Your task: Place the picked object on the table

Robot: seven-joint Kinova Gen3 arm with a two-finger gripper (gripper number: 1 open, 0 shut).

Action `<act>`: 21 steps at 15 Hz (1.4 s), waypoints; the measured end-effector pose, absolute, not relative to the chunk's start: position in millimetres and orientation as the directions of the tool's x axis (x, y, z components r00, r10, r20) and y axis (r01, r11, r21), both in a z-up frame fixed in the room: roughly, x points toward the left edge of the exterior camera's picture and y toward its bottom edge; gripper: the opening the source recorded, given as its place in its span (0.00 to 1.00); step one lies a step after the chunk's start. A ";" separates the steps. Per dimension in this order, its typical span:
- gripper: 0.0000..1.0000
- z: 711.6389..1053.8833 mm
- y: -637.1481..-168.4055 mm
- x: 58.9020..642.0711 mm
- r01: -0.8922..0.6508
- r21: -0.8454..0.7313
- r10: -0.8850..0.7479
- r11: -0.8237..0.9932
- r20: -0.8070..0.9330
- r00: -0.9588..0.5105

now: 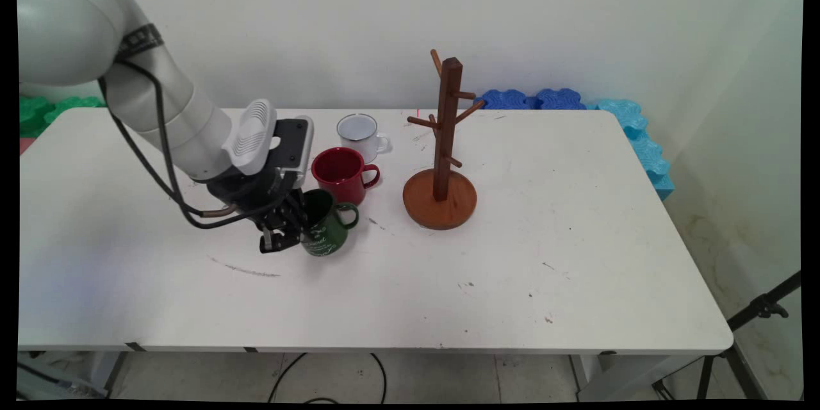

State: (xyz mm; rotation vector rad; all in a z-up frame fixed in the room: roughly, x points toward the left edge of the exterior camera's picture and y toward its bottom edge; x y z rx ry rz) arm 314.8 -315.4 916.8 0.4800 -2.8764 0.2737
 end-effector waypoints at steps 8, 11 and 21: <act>0.00 901.1 -328.9 304.4 -0.347 -0.146 -0.306 0.926 0.244 -0.920; 0.00 893.8 -332.3 301.2 -0.354 -0.144 -0.311 0.924 0.254 -0.916; 0.00 871.5 -338.0 296.8 -0.362 -0.139 -0.316 0.922 0.270 -0.909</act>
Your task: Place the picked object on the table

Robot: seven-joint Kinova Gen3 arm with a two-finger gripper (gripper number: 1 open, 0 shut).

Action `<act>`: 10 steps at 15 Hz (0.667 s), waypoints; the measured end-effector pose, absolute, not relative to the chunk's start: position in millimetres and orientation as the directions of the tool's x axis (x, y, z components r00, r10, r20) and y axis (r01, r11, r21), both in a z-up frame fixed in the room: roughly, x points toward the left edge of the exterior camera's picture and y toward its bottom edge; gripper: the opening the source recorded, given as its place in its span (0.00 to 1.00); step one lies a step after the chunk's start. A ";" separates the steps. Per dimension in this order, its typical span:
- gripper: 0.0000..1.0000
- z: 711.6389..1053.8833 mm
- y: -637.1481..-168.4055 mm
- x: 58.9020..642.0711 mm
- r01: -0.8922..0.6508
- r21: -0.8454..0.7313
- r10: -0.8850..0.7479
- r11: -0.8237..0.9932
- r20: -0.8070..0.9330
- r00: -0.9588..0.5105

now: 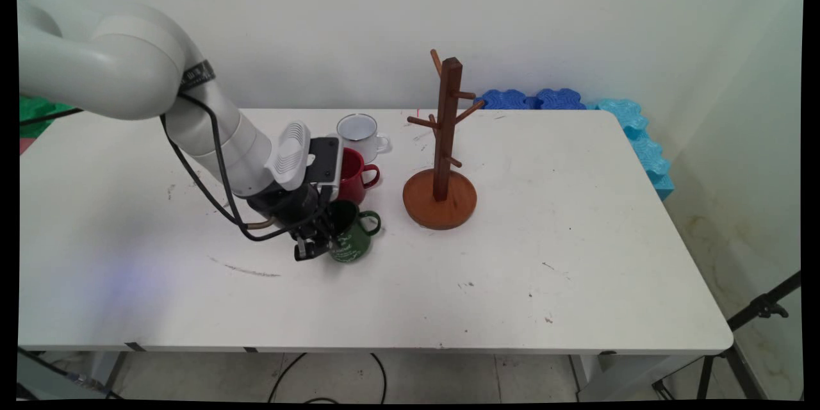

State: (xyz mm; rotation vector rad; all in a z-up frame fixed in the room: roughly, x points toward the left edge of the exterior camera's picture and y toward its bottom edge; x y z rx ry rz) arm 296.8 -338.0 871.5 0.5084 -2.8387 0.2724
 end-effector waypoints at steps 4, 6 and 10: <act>0.00 864.3 -337.8 294.9 -0.360 -0.131 -0.314 0.924 0.277 -0.908; 1.00 861.3 -337.4 293.8 -0.360 -0.126 -0.314 0.924 0.283 -0.906; 1.00 857.7 -336.2 291.1 -0.363 -0.119 -0.314 0.924 0.302 -0.900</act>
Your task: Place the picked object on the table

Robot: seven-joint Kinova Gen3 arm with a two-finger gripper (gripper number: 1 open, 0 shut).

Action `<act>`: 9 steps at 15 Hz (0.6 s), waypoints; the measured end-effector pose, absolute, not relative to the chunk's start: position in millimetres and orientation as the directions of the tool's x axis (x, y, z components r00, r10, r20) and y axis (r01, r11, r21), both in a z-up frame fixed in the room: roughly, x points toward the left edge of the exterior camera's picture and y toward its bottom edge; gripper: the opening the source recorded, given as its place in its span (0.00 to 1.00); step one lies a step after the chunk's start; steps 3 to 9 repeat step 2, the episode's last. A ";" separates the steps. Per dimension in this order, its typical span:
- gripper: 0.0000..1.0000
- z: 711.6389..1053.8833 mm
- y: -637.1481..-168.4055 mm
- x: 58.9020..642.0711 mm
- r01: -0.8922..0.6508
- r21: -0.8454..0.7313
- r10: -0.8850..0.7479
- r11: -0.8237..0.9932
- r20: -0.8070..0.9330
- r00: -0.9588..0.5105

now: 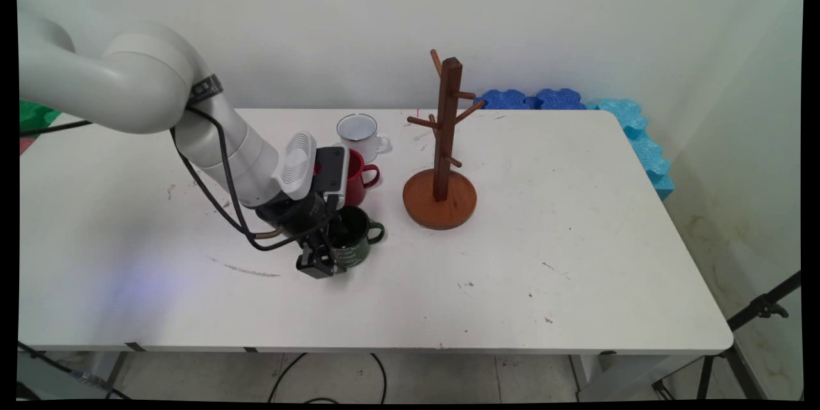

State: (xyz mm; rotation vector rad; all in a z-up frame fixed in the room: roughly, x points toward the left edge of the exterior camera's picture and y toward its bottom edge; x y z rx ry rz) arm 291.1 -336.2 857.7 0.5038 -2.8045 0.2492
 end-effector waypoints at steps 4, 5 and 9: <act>1.00 859.9 -334.8 288.6 -0.374 -0.107 -0.322 0.921 0.331 -0.887; 1.00 859.9 -334.8 288.6 -0.374 -0.107 -0.322 0.921 0.331 -0.887; 1.00 859.9 -334.8 288.6 -0.374 -0.107 -0.322 0.921 0.331 -0.887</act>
